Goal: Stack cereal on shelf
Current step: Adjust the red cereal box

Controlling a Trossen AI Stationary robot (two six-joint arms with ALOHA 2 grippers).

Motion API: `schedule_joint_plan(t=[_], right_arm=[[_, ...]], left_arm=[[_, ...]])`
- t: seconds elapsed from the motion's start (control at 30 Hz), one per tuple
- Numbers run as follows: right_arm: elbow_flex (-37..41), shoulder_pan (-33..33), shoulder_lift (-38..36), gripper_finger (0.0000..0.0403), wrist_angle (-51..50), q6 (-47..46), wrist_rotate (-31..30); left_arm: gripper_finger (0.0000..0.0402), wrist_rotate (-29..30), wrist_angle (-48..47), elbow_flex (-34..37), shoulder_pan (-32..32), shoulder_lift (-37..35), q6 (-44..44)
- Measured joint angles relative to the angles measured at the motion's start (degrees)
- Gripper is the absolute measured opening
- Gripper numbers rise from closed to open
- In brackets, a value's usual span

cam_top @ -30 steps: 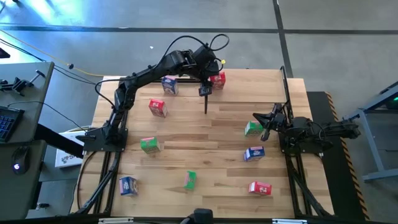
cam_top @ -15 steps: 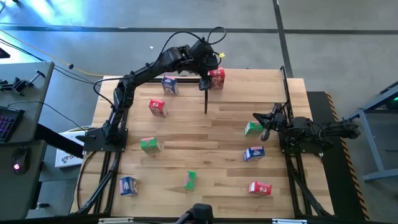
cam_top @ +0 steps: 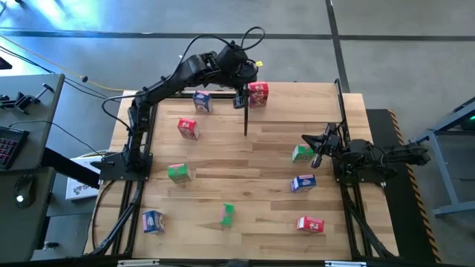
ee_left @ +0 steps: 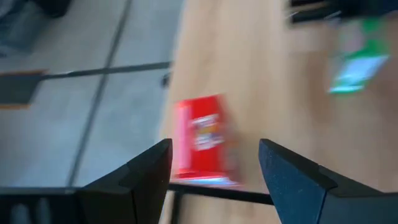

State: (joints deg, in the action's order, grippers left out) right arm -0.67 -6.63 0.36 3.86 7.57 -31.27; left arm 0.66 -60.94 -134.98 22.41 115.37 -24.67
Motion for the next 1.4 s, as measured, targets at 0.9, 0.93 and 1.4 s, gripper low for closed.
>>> schedule_joint_plan(t=[0.9, 0.93, 1.4], right_arm=[[0.0, 0.01, 0.0, 0.0, 0.0, 0.0, 0.01], [0.0, 0.0, 0.0, 0.0, 0.0, 0.0, 0.01], [-0.01, -0.01, 0.0, 0.0, 0.0, 0.0, 0.01]], left_arm=[[0.0001, 13.57, 19.44, 20.63, -3.57, 4.17, 4.92], [0.0001, 13.64, 19.81, 20.81, -3.49, 4.17, 4.92], [0.0001, 17.08, 17.12, 20.83, -3.03, 4.73, 4.4]])
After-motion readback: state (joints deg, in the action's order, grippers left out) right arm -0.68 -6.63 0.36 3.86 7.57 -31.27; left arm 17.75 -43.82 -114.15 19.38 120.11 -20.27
